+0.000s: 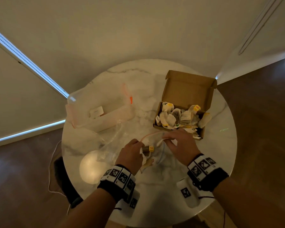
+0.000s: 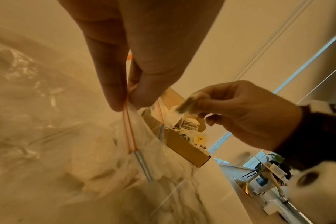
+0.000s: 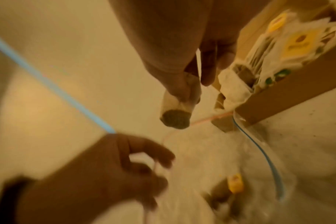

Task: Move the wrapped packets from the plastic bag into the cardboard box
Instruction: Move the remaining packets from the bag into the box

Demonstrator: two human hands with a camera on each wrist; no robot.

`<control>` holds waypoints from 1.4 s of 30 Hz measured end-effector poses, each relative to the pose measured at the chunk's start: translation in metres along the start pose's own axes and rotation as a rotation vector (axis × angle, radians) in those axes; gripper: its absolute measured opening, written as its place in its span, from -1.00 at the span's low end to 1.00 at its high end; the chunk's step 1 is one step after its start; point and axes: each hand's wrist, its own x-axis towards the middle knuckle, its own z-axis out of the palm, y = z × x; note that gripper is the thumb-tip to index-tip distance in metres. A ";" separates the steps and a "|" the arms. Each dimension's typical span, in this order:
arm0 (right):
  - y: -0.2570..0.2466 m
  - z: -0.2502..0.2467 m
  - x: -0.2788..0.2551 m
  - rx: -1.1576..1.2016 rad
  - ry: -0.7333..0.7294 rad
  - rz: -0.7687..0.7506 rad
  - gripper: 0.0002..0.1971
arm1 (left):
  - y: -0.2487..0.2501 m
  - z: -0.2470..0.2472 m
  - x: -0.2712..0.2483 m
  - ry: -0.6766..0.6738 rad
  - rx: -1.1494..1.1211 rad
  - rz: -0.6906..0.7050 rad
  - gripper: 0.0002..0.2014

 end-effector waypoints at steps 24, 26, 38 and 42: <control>-0.068 -0.083 0.031 0.208 -0.267 0.021 -0.95 | 0.047 -0.071 -0.019 0.128 -0.513 0.338 -0.80; -0.071 -0.081 0.031 0.220 -0.240 0.037 -0.90 | 0.048 -0.071 -0.018 0.100 -0.573 0.311 -0.84; -0.066 -0.066 0.027 0.494 -0.210 0.143 -0.92 | 0.026 -0.077 -0.030 0.058 -0.746 0.259 -0.81; -0.033 -0.043 0.007 0.159 -0.308 0.123 -0.91 | -0.003 -0.068 -0.030 0.126 -0.432 0.191 -0.70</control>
